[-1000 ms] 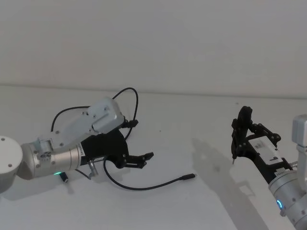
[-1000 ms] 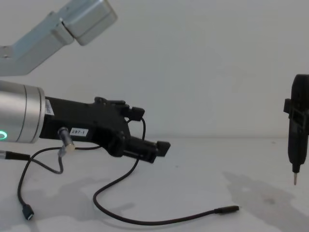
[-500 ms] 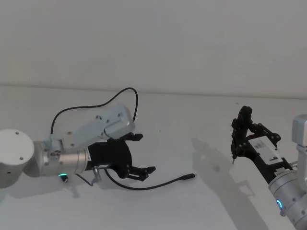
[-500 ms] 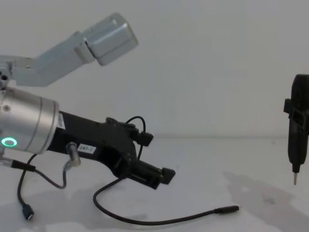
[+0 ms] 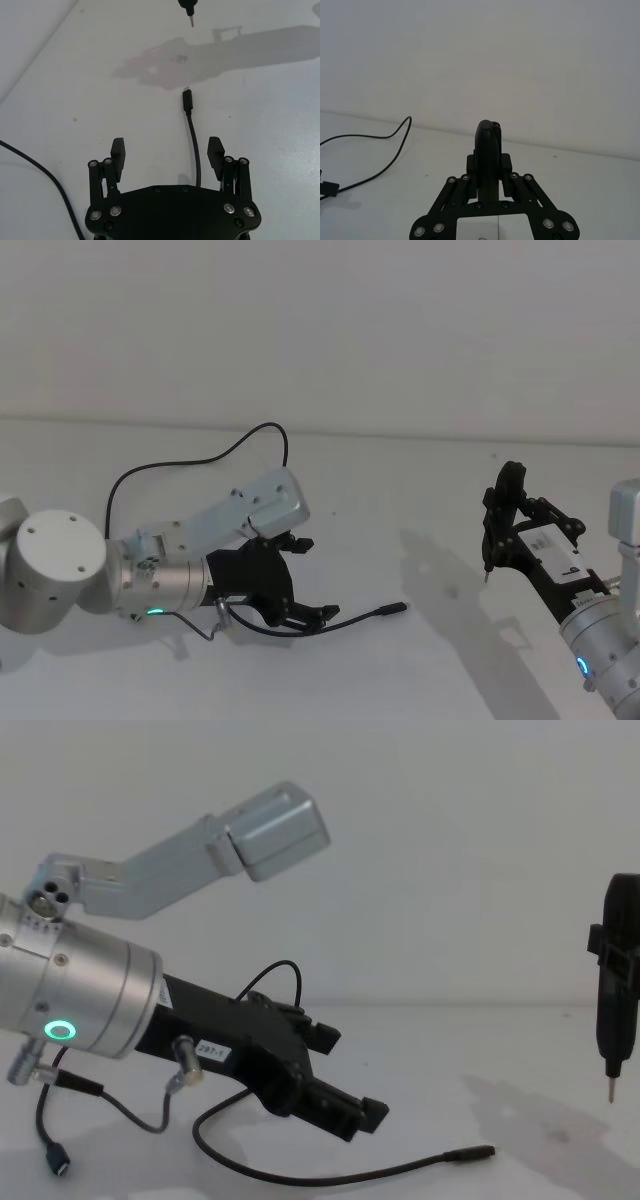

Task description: Pick up the data cable with the one hand.

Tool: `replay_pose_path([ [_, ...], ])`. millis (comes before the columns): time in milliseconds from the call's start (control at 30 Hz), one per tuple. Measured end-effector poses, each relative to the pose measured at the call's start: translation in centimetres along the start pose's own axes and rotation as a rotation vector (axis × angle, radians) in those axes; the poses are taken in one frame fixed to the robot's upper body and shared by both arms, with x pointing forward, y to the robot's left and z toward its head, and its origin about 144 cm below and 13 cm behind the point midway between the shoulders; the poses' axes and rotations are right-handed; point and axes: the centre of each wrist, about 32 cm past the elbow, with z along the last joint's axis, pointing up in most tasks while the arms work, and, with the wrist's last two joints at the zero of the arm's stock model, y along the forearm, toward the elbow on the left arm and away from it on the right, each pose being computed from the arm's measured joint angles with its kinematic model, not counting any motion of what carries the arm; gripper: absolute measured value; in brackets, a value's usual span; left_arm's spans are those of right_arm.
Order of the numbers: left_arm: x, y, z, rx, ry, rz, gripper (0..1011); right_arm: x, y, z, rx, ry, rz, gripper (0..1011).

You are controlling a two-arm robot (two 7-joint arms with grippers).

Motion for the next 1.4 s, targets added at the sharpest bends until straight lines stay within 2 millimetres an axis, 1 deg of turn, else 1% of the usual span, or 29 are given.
replay_pose_path([
  [833, -0.5, -3.2, -0.4, 0.066, 0.015, 0.014, 1001, 0.0, 0.0, 0.0, 0.000, 0.000, 0.000, 268],
  [1400, -0.7, -4.3, -0.6, 0.091, 0.017, 0.014, 1001, 0.0, 0.0, 0.0, 0.000, 0.000, 0.000, 268],
])
